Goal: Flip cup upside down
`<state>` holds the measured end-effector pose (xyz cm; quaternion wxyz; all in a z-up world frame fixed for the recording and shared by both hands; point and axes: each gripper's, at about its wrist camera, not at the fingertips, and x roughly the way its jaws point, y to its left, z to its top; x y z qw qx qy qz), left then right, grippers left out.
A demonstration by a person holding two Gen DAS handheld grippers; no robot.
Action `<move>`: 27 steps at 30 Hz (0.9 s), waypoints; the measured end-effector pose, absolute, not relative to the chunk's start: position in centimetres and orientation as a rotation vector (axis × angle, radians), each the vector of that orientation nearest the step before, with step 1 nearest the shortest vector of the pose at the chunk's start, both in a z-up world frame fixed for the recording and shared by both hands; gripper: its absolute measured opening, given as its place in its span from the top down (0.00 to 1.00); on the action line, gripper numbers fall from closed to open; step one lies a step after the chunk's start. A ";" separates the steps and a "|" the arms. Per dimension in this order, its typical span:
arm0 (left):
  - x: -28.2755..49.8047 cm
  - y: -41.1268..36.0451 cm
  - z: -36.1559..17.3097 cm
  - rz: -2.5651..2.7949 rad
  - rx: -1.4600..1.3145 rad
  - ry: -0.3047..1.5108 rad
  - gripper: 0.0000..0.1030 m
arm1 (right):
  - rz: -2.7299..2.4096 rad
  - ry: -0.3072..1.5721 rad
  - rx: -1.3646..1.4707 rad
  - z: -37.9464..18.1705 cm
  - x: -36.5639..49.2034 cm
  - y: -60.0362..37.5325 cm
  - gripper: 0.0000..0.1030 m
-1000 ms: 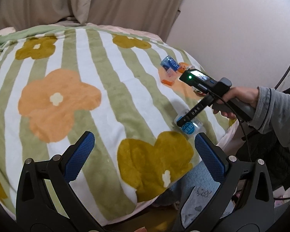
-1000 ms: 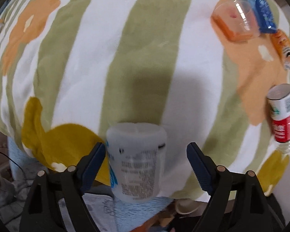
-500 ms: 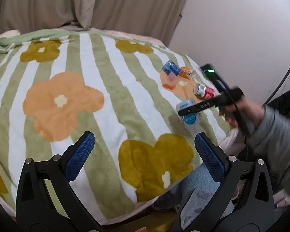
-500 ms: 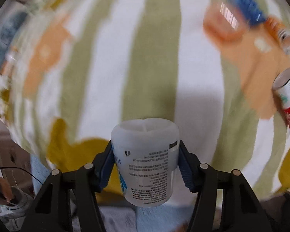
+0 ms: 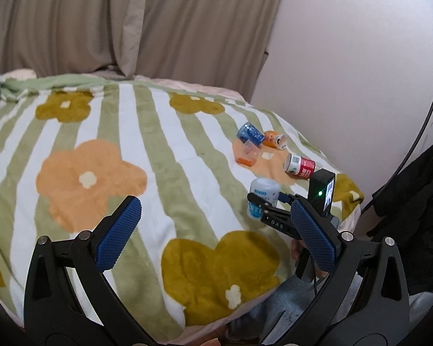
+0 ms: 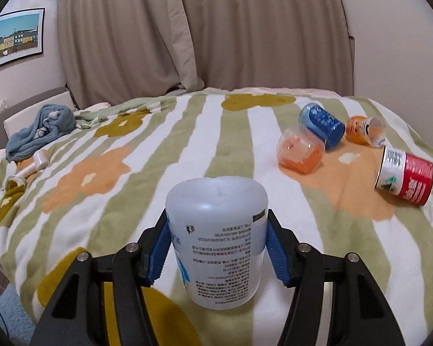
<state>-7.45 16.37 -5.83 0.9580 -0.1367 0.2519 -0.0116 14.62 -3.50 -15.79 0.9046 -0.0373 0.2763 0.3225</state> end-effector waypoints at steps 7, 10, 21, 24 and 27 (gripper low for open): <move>-7.2 15.5 -5.7 -0.052 -0.274 0.506 0.00 | 0.640 0.581 -0.093 -18.6 13.7 -2.9 0.44; -7.0 15.2 -5.7 -0.051 -0.264 0.513 0.00 | 0.634 0.586 -0.094 -18.9 13.3 -3.3 0.44; -6.6 14.4 -5.8 -0.052 -0.248 0.523 0.00 | 0.631 0.612 -0.089 -19.2 12.9 -4.0 0.36; -6.6 14.2 -5.9 -0.044 -0.238 0.527 0.00 | 0.641 0.629 -0.065 -19.4 13.1 -4.1 0.00; -6.6 14.0 -6.0 -0.034 -0.226 0.529 0.00 | 0.646 0.625 -0.050 -19.3 12.9 -4.4 0.00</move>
